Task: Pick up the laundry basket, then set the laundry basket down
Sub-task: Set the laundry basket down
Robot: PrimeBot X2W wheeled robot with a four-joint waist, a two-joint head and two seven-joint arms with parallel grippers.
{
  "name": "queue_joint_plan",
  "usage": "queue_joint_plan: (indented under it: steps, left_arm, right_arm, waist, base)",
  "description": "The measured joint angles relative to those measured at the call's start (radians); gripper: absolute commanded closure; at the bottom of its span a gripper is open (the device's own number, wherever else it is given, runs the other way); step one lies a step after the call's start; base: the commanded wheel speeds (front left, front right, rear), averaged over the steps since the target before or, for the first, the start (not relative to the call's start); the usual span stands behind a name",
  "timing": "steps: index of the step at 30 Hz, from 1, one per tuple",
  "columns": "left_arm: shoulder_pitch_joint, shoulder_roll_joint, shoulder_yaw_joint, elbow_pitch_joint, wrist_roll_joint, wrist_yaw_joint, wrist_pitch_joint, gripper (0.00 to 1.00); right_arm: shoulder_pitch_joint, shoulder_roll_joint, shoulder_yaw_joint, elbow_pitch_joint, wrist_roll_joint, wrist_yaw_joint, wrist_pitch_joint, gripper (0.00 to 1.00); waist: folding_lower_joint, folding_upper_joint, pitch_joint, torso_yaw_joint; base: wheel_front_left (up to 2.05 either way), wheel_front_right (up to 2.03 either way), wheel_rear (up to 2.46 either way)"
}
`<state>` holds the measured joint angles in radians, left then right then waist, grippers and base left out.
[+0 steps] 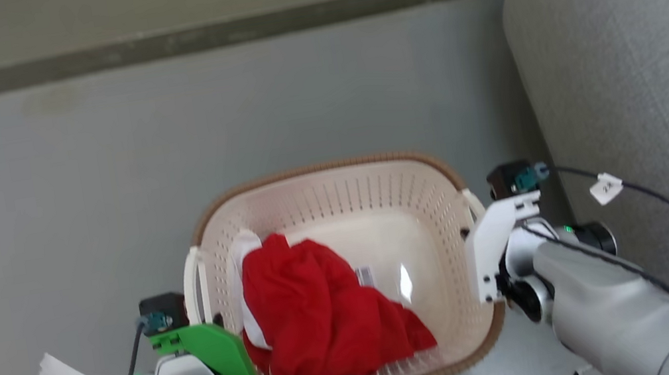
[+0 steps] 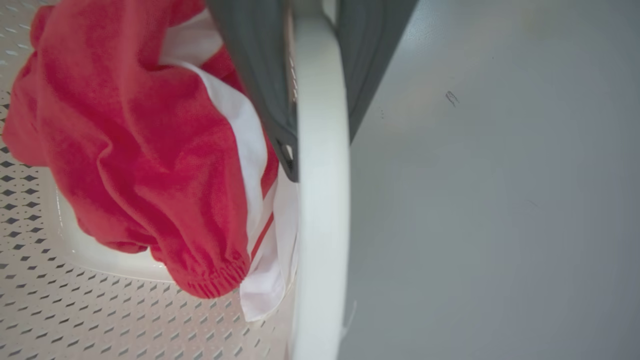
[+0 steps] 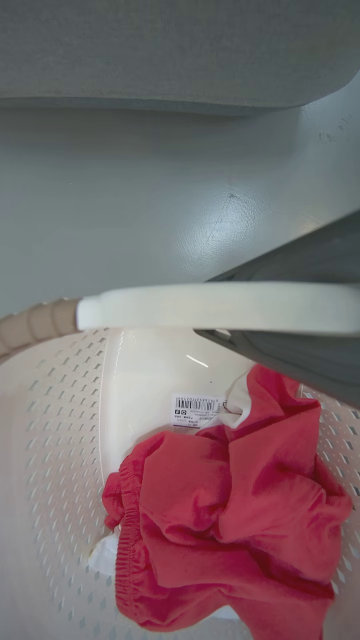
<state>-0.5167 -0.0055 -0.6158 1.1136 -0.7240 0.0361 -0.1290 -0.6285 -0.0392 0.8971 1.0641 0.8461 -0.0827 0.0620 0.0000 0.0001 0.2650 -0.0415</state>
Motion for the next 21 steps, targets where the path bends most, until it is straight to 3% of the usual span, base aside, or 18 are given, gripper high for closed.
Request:
queue_joint_plan:
  steps: [21]
  left_arm:
    - [-0.175,0.006,0.021,-0.025,0.006,0.021,-0.058,1.00]
  right_arm:
    - [-0.192,-0.005,-0.016,0.019,-0.007,-0.024,-0.091,1.00]
  waist:
    - [0.0002,0.0000,0.279,-0.015]
  base:
    - [0.00,0.00,0.00]
